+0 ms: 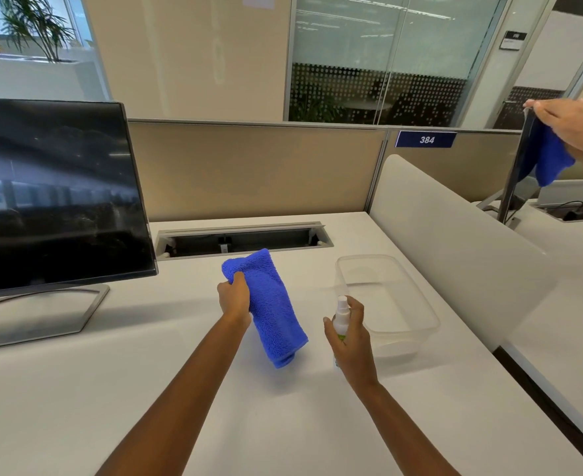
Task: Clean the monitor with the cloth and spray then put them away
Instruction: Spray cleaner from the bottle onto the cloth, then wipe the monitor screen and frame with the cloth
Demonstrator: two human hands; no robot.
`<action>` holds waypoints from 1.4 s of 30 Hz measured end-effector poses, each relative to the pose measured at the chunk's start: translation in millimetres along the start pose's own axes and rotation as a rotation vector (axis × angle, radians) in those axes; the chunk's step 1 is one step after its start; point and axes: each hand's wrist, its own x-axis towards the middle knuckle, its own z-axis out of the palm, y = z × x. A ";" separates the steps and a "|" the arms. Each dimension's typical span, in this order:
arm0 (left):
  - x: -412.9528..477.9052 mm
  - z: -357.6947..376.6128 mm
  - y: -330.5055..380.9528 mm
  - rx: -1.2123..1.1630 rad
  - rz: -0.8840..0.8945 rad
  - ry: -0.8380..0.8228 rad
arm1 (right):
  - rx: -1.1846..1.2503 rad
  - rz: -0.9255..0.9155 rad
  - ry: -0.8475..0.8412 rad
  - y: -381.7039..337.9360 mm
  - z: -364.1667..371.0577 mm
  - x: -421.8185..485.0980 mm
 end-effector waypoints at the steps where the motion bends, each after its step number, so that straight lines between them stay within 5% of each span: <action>1: -0.7 -1.8 -0.3 -0.007 0.002 0.000 | 0.010 0.005 -0.007 2.1 0.1 0.4; 25: -28.2 -32.5 2.8 -0.039 0.007 -0.089 | 0.082 0.110 -0.037 19.9 -3.6 -21.9; 36: -37.8 -65.0 7.6 0.019 0.054 -0.155 | -0.039 -0.217 0.422 -25.2 -18.2 -42.4; 42: -47.6 -93.6 9.2 0.094 0.078 -0.225 | -0.036 -0.240 0.205 -78.8 17.8 -34.6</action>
